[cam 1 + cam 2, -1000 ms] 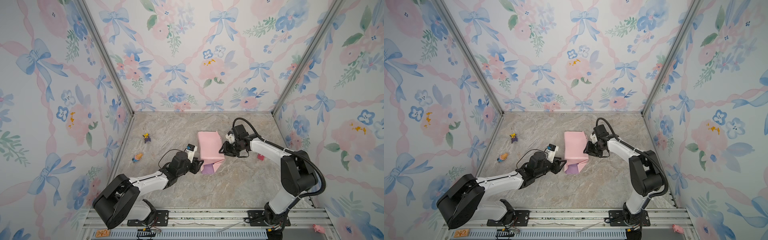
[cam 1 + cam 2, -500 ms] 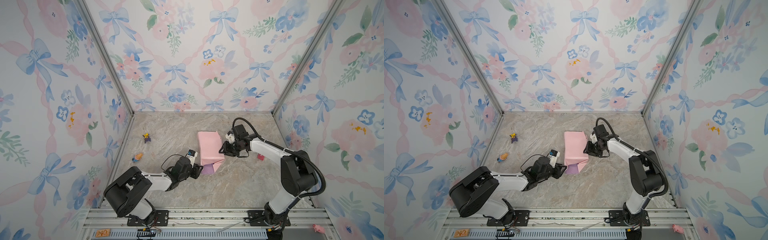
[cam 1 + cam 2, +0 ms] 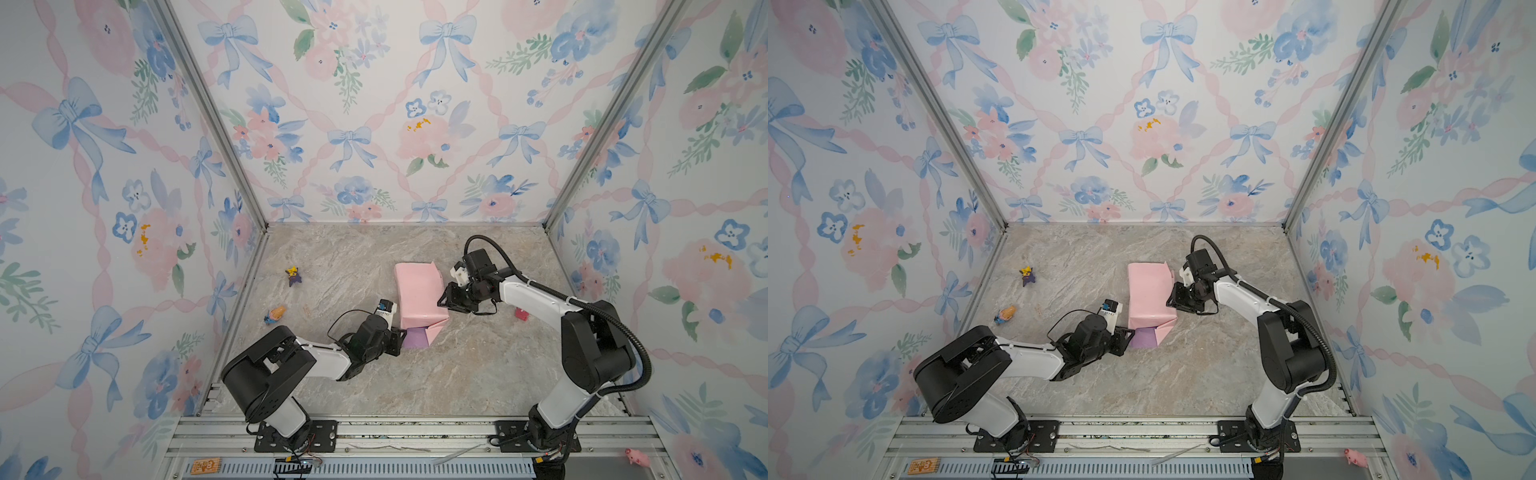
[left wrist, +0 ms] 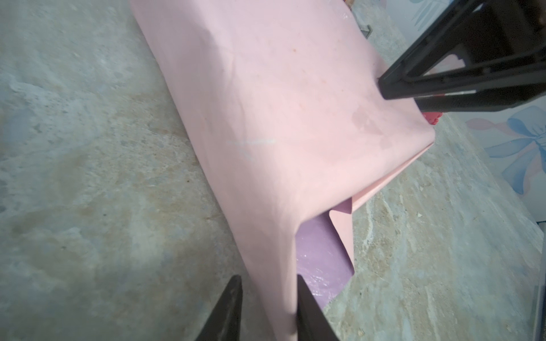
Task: Wrap a gift box in wrapping paper
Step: Fold the wrapping paper for the gift box.
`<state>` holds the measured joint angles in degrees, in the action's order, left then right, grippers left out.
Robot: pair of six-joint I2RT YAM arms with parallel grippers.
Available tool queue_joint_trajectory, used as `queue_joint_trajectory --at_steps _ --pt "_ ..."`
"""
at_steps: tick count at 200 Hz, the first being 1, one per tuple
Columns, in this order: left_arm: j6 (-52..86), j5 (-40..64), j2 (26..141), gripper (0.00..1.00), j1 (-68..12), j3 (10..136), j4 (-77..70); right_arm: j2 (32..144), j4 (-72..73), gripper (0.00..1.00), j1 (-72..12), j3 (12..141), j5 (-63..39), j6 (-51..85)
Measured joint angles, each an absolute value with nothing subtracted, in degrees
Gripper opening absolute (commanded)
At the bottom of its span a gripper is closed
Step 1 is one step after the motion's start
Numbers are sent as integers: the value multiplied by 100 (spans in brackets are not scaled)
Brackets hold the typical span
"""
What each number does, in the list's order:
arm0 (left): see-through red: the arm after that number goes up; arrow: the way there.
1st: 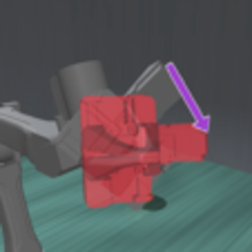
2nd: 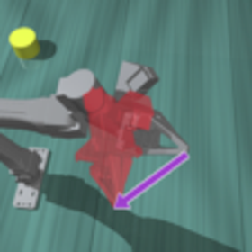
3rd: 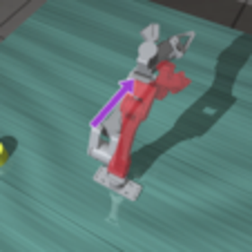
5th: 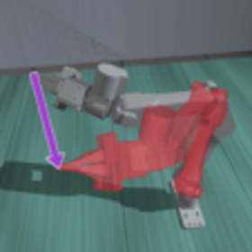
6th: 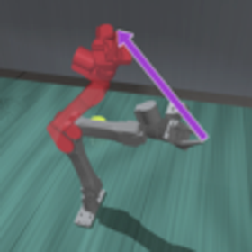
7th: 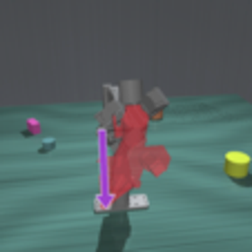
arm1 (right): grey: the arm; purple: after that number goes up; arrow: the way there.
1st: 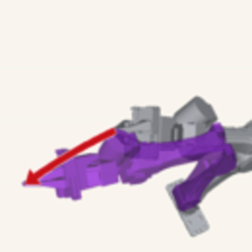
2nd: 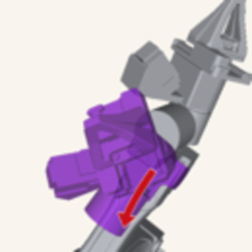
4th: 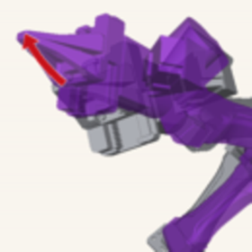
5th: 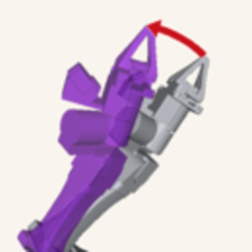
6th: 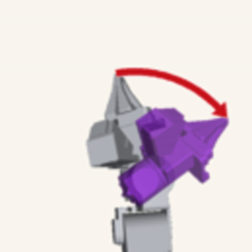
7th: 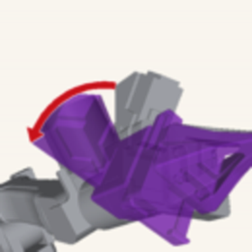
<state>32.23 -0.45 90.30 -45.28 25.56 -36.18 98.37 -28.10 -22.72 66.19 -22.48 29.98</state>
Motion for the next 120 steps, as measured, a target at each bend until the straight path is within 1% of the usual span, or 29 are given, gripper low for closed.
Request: queue_joint_trajectory --at_steps 37,56,100,120 --pt "3317 -263 9192 26 -4602 2679 -3632 9837 -2742 36 -2305 6598 -2228 3000" --pt "3350 -368 9223 22 -4641 2685 -3629 9837 -2731 36 -2316 6598 -2226 3002" --pt "3452 -543 9231 0 -4720 2694 -3614 9821 -2657 36 -2335 6556 -2220 3041" --pt "3457 -565 9231 0 -4735 2711 -3607 9817 -2646 36 -2335 6545 -2222 3046"
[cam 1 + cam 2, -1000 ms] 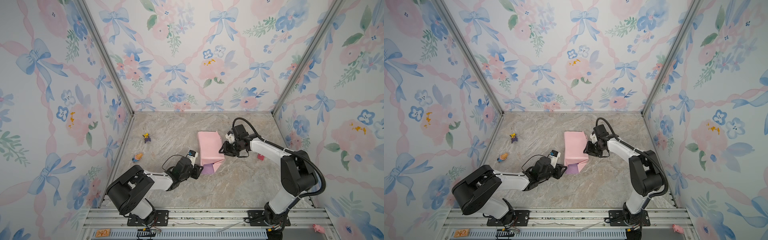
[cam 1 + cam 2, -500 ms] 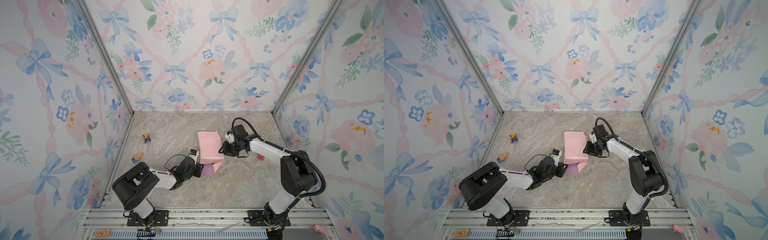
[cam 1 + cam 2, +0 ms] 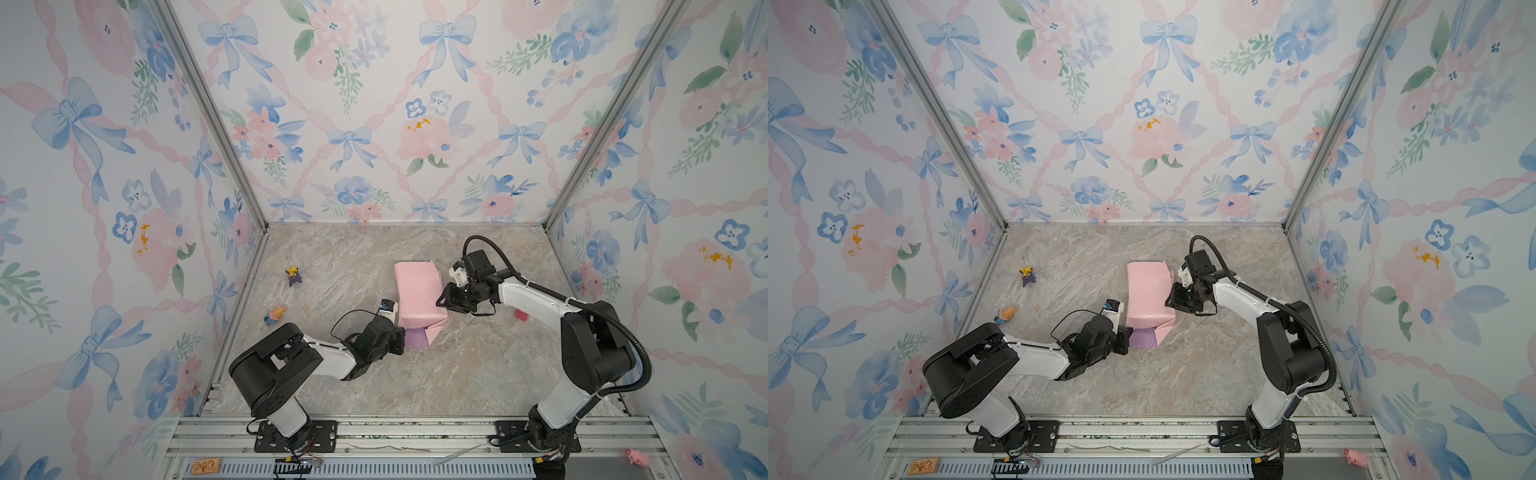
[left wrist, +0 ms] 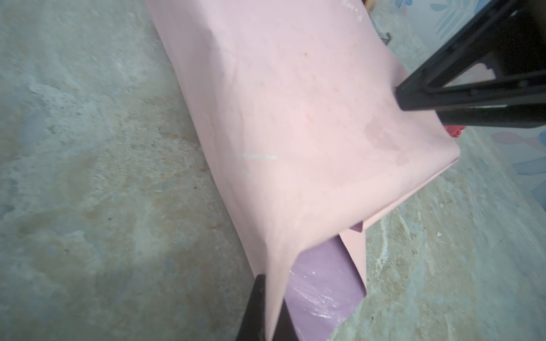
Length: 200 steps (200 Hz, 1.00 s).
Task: Wrap a gift box in wrapping paper
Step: Fold the wrapping paper for the gift box.
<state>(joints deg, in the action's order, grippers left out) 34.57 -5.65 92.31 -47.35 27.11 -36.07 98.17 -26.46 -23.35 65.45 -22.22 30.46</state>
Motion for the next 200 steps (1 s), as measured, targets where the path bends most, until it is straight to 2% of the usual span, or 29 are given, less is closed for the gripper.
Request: queue_joint_trajectory --at_steps 28,62,100,116,143,200 --pt "3459 -582 9231 0 -4762 2746 -3581 9815 -2635 36 -2335 6539 -2215 3048" --pt "3479 -626 9063 26 -4768 2751 -3463 9793 -2624 36 -2338 6521 -2206 3046" --pt "3500 -934 7999 34 -4768 2602 -3155 9789 -2624 36 -2342 6521 -2198 3044" --pt "3518 -1149 7487 34 -4766 2484 -2939 9786 -2626 36 -2342 6521 -2187 3044" --pt "3581 -1385 7074 24 -4716 2349 -2521 9786 -2628 36 -2342 6521 -2187 3041" --pt "3645 -1208 7725 14 -4609 2340 -2097 9784 -2628 35 -2342 6521 -2187 3041"
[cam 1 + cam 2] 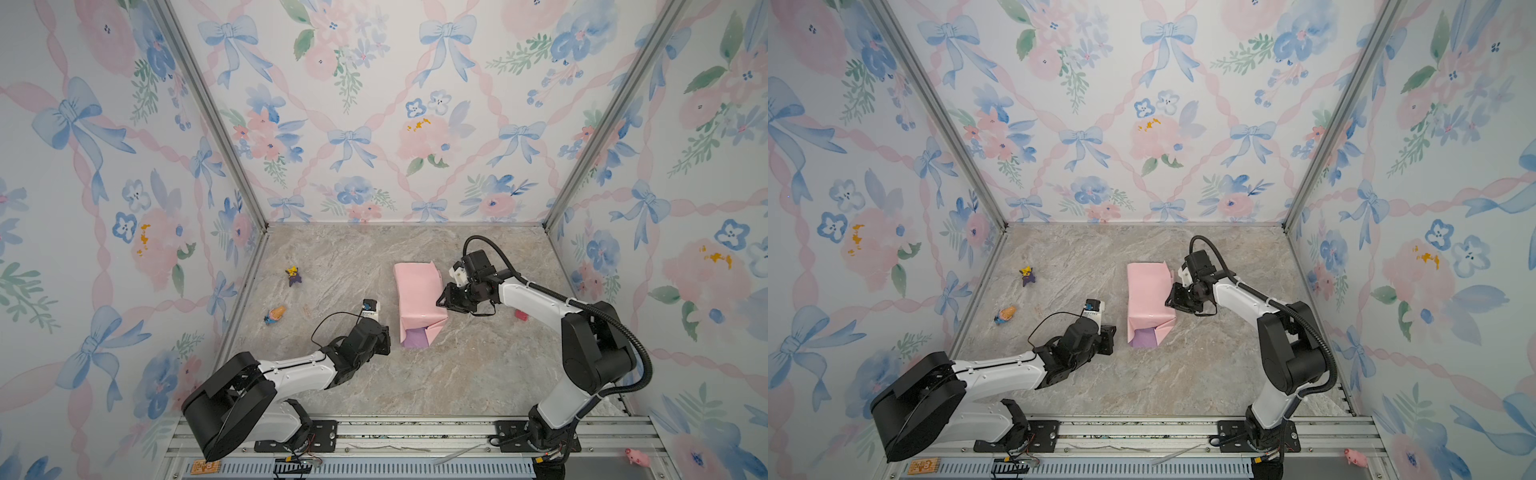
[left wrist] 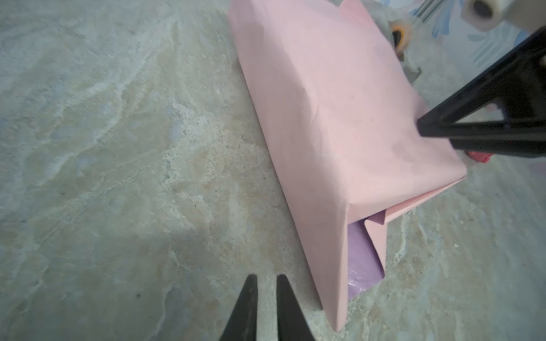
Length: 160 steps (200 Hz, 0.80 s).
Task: Wrap a gift box in wrapping paper
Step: Fold the wrapping paper for the gift box.
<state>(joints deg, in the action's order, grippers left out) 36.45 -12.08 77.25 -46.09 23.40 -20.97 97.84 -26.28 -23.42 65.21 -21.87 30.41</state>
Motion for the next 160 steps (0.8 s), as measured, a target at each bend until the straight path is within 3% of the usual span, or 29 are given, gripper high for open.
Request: queue_joint_trajectory --at_steps 160 --pt "3494 204 9223 12 -4768 2840 -3505 9782 -2596 35 -2368 6512 -2163 3046"
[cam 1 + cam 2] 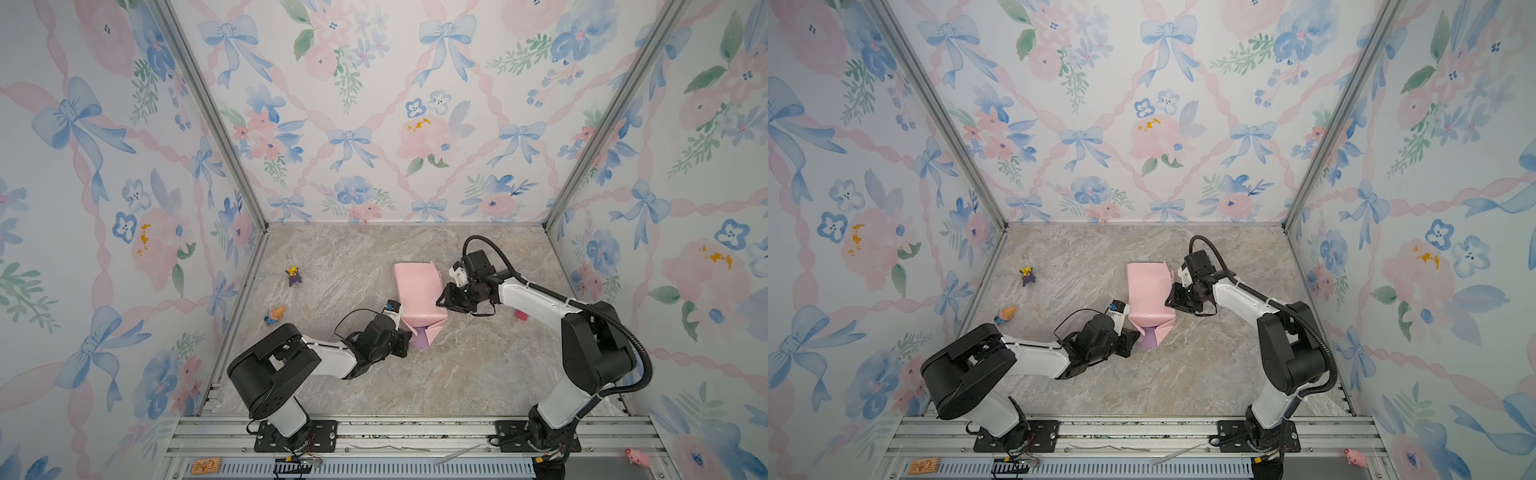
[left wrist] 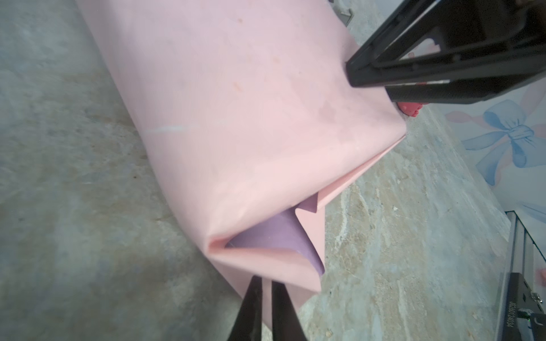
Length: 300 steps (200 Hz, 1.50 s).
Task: Wrap a gift box in wrapping paper
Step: Fold the wrapping paper for the gift box.
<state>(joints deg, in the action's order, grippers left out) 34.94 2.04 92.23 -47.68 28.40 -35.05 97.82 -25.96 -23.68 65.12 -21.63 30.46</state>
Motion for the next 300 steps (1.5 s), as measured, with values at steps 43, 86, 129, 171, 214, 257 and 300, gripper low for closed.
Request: queue_joint_trajectory --at_steps 43,86,129,171,214,257,300 --pt "3496 198 9539 13 -4768 2928 -3894 9771 -2591 34 -2379 6506 -2139 3048" --pt "3496 150 9791 14 -4770 3004 -4222 9719 -2526 34 -2410 6447 -2075 3068" --pt "3459 -14 10007 16 -4805 3041 -4462 9695 -2482 34 -2414 6410 -2058 3107" --pt "3435 -158 10195 18 -4827 3055 -4547 9671 -2464 35 -2423 6386 -2038 3129" --pt "3361 -296 10355 19 -4880 3072 -4694 9636 -2469 38 -2484 6370 -1988 3155" --pt "3343 -408 10460 19 -4912 3079 -4827 9609 -2580 49 -2530 6361 -1959 3203" --pt "3341 -499 10475 20 -4912 3079 -4858 9188 -2963 55 -2530 6390 -1817 3144"
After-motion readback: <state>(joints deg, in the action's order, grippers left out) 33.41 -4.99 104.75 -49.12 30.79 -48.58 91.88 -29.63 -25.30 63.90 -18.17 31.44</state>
